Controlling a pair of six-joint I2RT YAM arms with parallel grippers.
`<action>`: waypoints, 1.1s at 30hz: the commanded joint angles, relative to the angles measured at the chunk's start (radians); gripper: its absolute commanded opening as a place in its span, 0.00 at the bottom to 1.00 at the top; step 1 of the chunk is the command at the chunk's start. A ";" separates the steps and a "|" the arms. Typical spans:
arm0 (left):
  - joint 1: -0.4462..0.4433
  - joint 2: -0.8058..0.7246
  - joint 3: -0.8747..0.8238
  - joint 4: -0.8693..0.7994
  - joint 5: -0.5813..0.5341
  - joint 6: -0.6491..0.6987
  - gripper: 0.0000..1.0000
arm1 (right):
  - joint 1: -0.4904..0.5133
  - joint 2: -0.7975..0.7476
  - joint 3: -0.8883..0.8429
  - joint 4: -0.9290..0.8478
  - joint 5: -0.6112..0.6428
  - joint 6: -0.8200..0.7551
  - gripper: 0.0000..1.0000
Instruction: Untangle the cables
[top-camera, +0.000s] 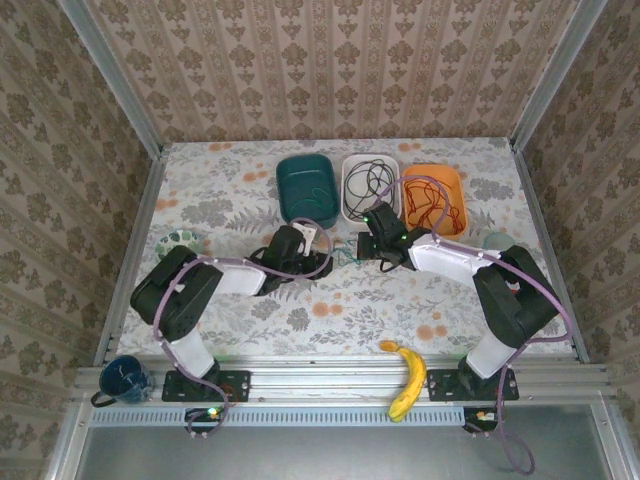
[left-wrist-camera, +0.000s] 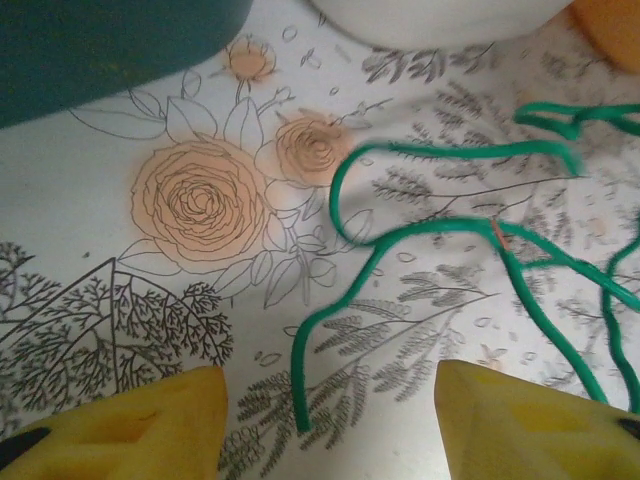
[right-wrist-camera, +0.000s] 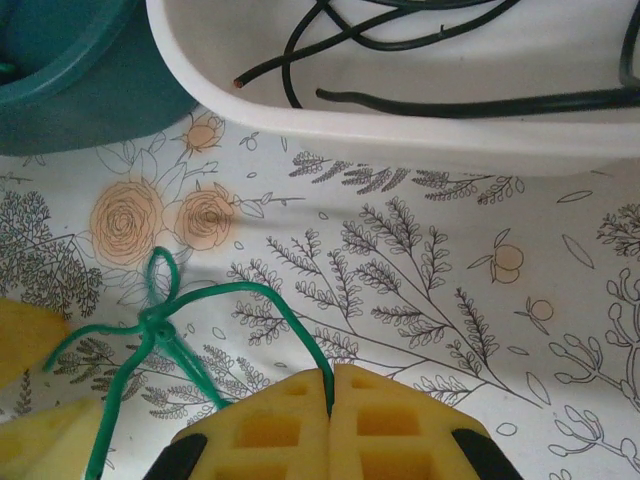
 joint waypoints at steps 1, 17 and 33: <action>-0.006 0.036 0.049 0.010 -0.021 0.046 0.55 | 0.005 -0.043 -0.024 0.027 -0.034 0.018 0.00; -0.015 0.169 0.124 -0.006 0.008 0.012 0.00 | -0.036 -0.093 -0.063 0.035 -0.023 0.098 0.00; -0.003 0.092 0.015 -0.103 -0.226 -0.041 0.00 | -0.122 -0.140 -0.054 -0.225 0.354 0.075 0.00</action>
